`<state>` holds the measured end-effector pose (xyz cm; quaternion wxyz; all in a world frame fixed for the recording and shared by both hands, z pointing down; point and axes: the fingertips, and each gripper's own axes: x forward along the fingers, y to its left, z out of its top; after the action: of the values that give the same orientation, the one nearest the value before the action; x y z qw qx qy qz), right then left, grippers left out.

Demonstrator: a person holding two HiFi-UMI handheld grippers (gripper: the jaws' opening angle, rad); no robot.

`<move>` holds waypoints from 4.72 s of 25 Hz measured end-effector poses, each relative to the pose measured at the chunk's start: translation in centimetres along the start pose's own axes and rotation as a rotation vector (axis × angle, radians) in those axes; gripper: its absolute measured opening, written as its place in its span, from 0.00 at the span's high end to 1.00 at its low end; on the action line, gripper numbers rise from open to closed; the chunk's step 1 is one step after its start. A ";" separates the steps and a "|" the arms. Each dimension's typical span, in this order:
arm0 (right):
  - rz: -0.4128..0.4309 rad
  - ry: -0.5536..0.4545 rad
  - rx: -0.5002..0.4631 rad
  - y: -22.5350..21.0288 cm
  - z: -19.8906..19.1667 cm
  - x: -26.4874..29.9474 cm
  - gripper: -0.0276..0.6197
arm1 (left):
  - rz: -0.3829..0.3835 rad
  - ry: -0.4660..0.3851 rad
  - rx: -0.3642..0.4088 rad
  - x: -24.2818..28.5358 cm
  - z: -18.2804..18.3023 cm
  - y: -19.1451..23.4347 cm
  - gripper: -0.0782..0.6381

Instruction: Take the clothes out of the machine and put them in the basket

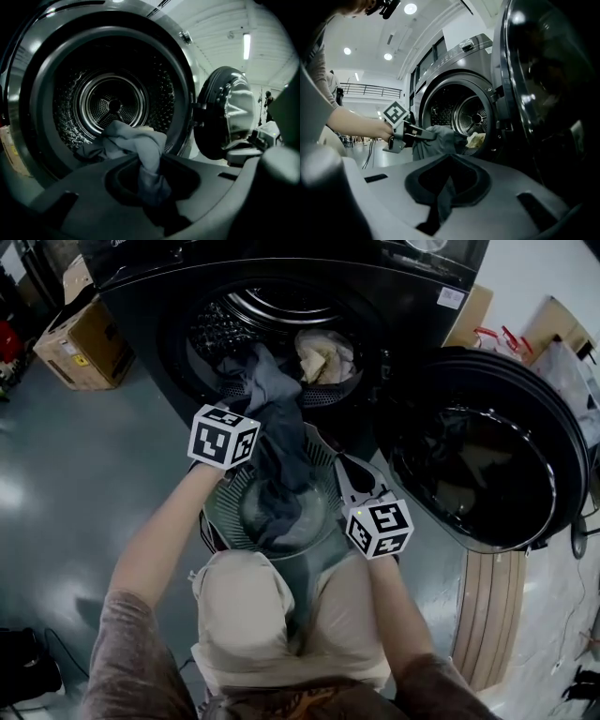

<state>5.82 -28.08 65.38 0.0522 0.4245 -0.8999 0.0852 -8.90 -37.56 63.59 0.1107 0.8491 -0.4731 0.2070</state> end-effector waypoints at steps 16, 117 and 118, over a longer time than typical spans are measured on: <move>-0.017 0.031 -0.024 -0.7 -1.1 -0.1 0.96 | -0.196 -0.017 -0.031 -9.9 -2.2 -10.3 0.77; -0.025 0.042 -0.008 -1.2 -1.4 -0.7 0.96 | -0.300 0.314 -0.139 -15.6 -10.5 -7.8 0.51; -0.026 0.041 -0.007 -1.2 -1.4 -0.7 0.96 | -0.306 0.323 -0.144 -15.9 -10.7 -7.8 0.51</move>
<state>7.25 -28.01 66.74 0.0733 0.4339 -0.8934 0.0900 -12.34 -17.26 65.91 0.2755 0.8567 -0.3288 0.2866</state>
